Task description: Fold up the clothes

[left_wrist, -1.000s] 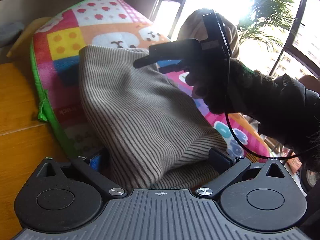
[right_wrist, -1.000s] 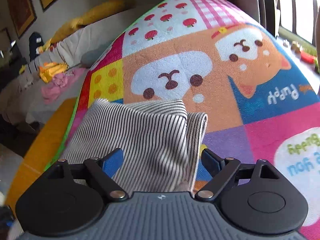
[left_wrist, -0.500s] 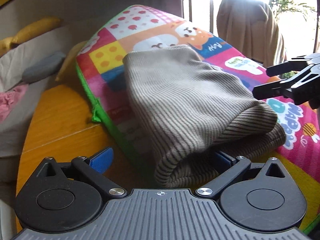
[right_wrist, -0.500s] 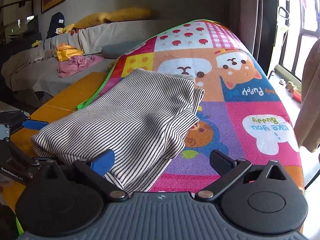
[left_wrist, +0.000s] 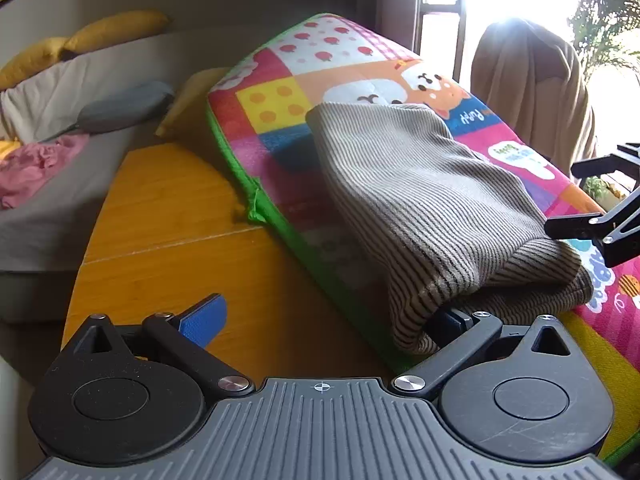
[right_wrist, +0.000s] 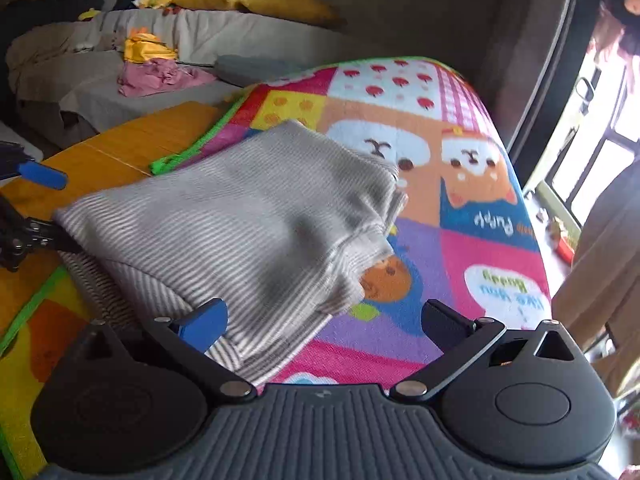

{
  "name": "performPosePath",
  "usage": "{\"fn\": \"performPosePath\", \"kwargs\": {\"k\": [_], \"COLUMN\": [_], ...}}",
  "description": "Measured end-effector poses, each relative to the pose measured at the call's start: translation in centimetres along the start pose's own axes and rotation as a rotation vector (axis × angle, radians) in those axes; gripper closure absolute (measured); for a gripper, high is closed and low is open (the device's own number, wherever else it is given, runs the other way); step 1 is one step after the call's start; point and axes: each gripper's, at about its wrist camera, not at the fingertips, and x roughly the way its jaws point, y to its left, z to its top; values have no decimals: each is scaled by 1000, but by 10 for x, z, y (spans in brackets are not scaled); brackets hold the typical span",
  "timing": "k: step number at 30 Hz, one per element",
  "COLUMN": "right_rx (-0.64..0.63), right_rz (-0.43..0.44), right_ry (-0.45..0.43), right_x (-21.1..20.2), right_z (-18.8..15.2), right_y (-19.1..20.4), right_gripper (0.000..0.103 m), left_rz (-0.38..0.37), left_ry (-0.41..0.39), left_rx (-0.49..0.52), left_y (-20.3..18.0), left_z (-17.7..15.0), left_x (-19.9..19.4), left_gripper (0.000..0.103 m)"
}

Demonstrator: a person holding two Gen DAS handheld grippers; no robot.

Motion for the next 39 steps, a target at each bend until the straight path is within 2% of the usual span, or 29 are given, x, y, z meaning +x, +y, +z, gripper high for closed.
{"fn": "performPosePath", "kwargs": {"k": [3,5,8,12,18,23,26,32,39], "right_rx": [-68,-139,-251,-300,-67,111,151,151,153], "right_rz": [131,180,181,182,224,282,295,291,290], "right_ry": [-48,-60,-57,-11,53,84,87,85,88], "right_x": [-12,-10,3,24,38,47,48,49,46], "right_z": [6,8,6,1,8,11,12,12,11], "right_y": [22,40,62,73,41,18,13,14,13], "right_gripper": [1,4,5,5,12,12,12,11,11], "left_rz": [-5,-7,-9,-12,-47,-78,-102,-120,-75], "left_ry": [2,2,2,-4,-11,-29,-37,-33,-11], "left_rx": [-9,-7,-3,-7,-35,3,33,97,127], "left_y": [0,0,0,1,7,1,-4,-14,-16], "left_z": [2,3,3,3,4,5,5,1,-2], "left_x": [0,-1,-2,-7,-15,-23,-27,-29,-20], "left_gripper": [0,0,0,0,0,0,0,0,0]}}
